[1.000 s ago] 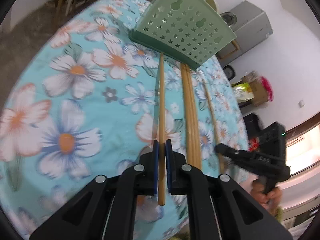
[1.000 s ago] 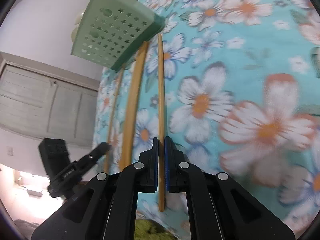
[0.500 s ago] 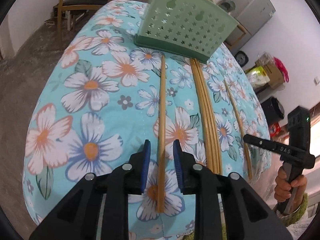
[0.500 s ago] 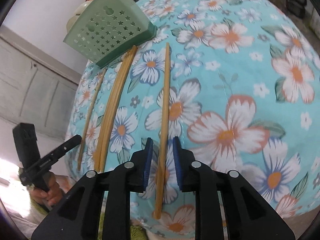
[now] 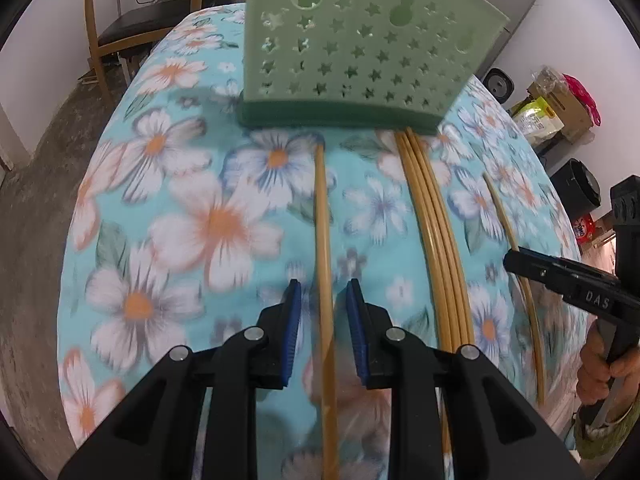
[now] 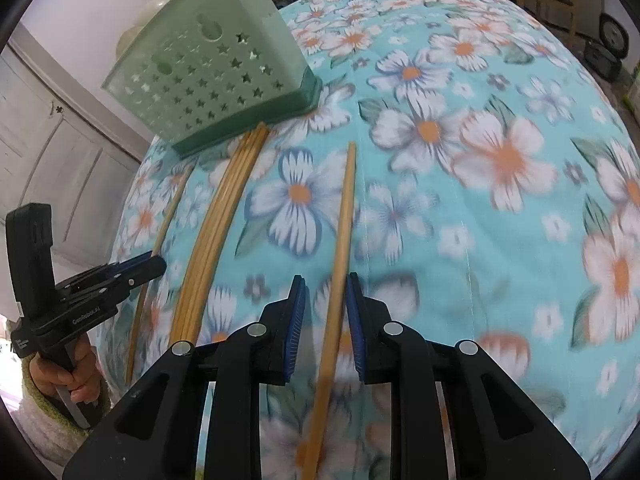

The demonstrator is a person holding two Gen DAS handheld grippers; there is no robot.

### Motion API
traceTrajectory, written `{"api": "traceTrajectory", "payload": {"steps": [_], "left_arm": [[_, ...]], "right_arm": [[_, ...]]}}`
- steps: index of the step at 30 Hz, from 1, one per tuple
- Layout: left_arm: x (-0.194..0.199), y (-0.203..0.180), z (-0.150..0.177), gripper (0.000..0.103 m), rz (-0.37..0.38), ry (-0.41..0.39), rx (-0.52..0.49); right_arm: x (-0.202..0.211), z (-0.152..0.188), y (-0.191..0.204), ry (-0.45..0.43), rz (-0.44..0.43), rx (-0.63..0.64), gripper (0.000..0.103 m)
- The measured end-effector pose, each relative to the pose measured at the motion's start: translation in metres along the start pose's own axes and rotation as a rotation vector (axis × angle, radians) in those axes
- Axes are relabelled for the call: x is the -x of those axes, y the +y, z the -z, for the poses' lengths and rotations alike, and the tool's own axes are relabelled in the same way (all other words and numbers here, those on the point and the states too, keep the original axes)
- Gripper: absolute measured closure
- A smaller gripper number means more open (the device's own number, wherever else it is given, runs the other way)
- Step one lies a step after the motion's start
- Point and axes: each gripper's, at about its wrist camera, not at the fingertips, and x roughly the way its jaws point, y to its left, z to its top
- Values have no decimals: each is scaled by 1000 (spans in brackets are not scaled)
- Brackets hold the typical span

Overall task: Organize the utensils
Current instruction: 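Lift both held chopsticks and carry them toward the green basket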

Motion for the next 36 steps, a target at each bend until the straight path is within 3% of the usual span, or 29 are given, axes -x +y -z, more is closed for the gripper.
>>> {"api": "traceTrajectory", "payload": {"steps": [9,17,24,36], "left_arm": [[-16,-1,-33,87,-44,-22,-2],[-22,-15,-37,97,-151,-64,-41],[-10,-22,-36,97,-152,-89,-41],[50,-48,-25,97,-193,-209,-126]], "right_arm": [[-17,-26,1,-14,8,-14,89],[-17,-29,-3,-36,11,-45,98],[11,-23,-12,-74,-5,-59,98],[72,-15,-6,-196,-36,-51,98]]}}
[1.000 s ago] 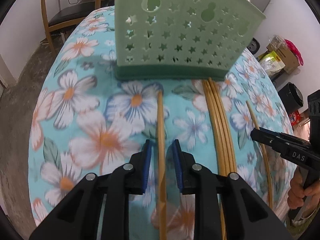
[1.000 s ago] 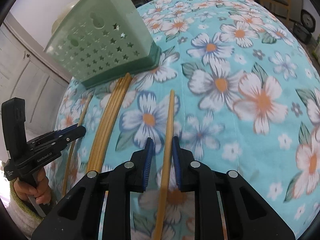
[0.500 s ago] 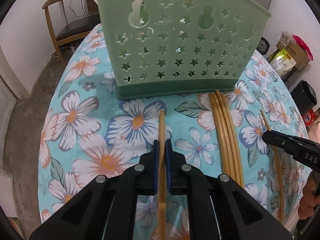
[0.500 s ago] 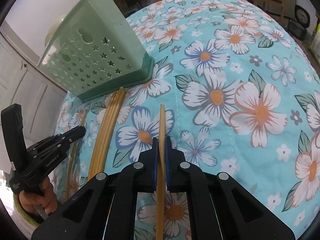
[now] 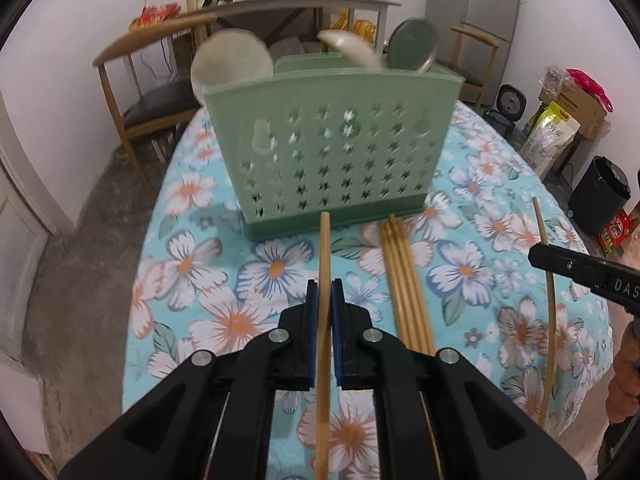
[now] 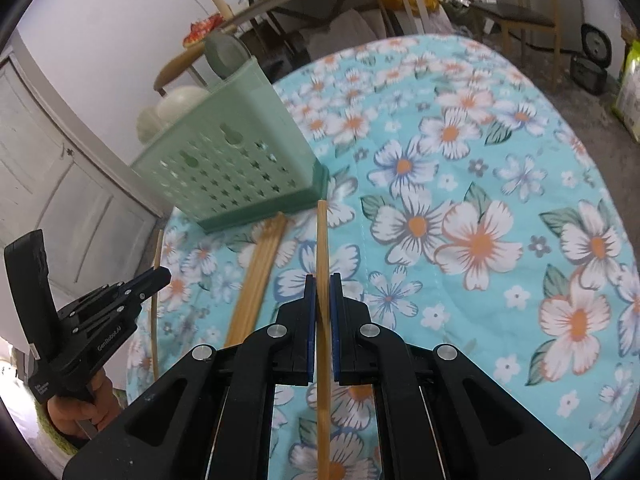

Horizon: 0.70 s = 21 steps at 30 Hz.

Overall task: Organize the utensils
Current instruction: 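Lift both held chopsticks and carry them toward the green basket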

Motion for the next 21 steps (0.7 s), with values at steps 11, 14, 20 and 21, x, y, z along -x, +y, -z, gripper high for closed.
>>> {"api": "traceTrajectory", "payload": {"steps": [11,14,20,21], "left_arm": [[31,-14,-1,97,-30,-67,-52],[37,-16,-1,97,-33,-78,-58],[45,-19,0,97,-45,-98,-67],[46,-19,0,97,-46,-100,-69]], "right_arm": [[35,-4,14,-89,-18,20,98],[44,-5,17,-110,-21,28,98],[57,-8,23,-146,-28,45,98],[59,-8,24,-151,-29,46,98]]}}
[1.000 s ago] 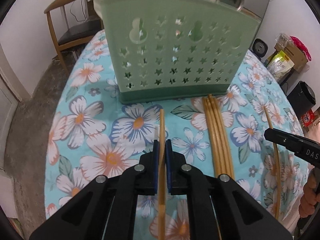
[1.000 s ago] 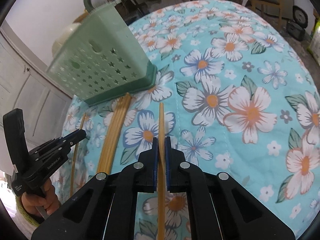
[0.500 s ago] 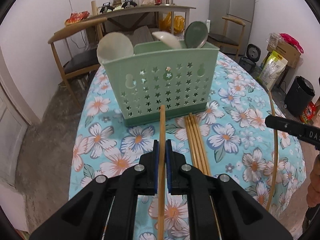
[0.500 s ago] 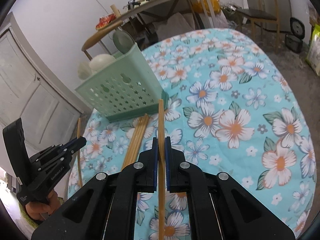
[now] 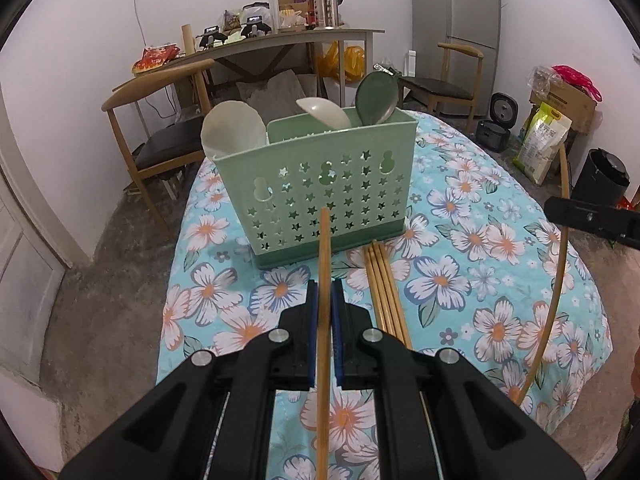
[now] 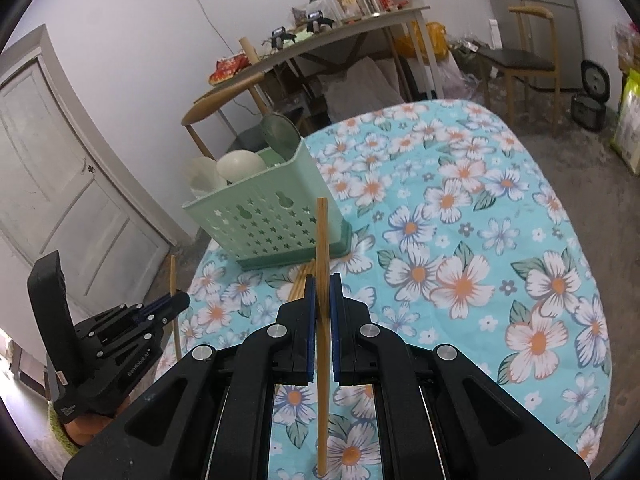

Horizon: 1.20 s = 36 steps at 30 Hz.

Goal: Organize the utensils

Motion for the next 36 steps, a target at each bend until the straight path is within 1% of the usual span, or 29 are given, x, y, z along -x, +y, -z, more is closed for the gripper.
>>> {"api": "traceTrajectory", "payload": {"steps": [9,18,23,28,36], "left_arm": [[8,-5,0,97,-18,-20,-17],[12,-10,-1,97,-15,-27,-31],[18,-22,1,97,7,-24,-60],[23,-37,7,97,39,-18,-98],[25,-57,19,97,76,5,-137]], "right_arm": [[14,-3,3,-36,-4,15,98],[25,-4,5,-55,-16,14,98],[29,3,-1,-25,-75,-21,98],[32,14,-15,17,-127,-89,98],[35,40,-27,66,-143,-150,98]]}}
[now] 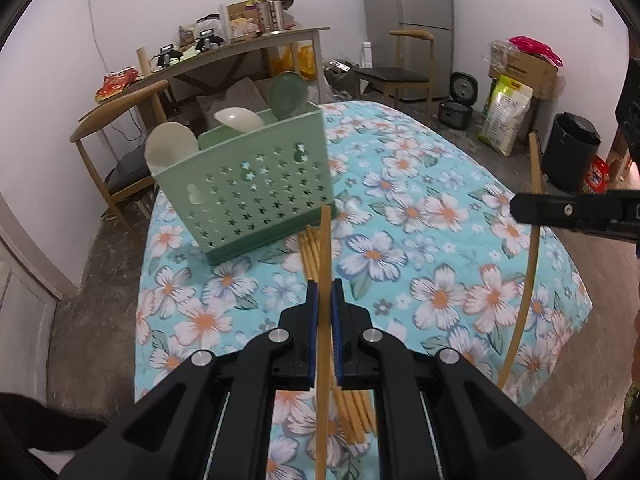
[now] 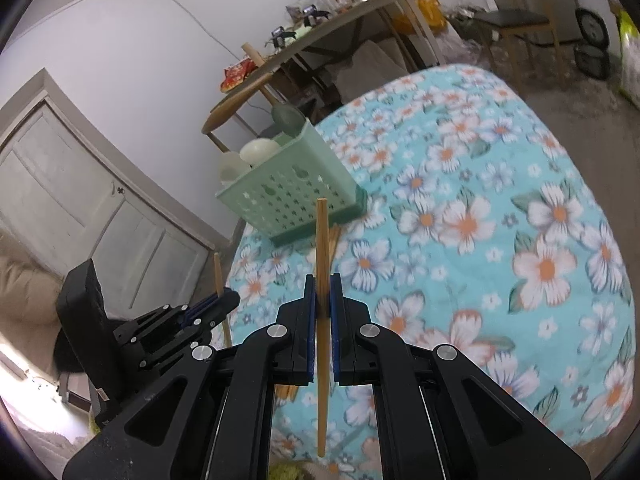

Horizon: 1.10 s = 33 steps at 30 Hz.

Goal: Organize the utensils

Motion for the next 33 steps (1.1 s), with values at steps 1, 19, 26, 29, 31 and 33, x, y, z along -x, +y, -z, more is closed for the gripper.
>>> {"api": "traceTrajectory", "payload": {"steps": [1,19,26,29,31,33], "left_arm": [[0,-2,1,97,3,2,-4],[0,-27,17,97,56,44,-31],[0,-31,19,97,60,51,-32],[-1,-30,19,97,62,55,-29],[-1,-30,20,97,63,56,-28],[-1,-30,20,97,63,57,-27]], "right_arm": [[0,3,-1,4,0,-5,98],[0,29,-13,32,-6,-43,98],[0,32,-13,31,-4,-45,98],[0,33,-12,29,-2,-44,98],[0,33,-12,29,-2,-43,98],[0,33,-12,29,-2,-43,98]]}}
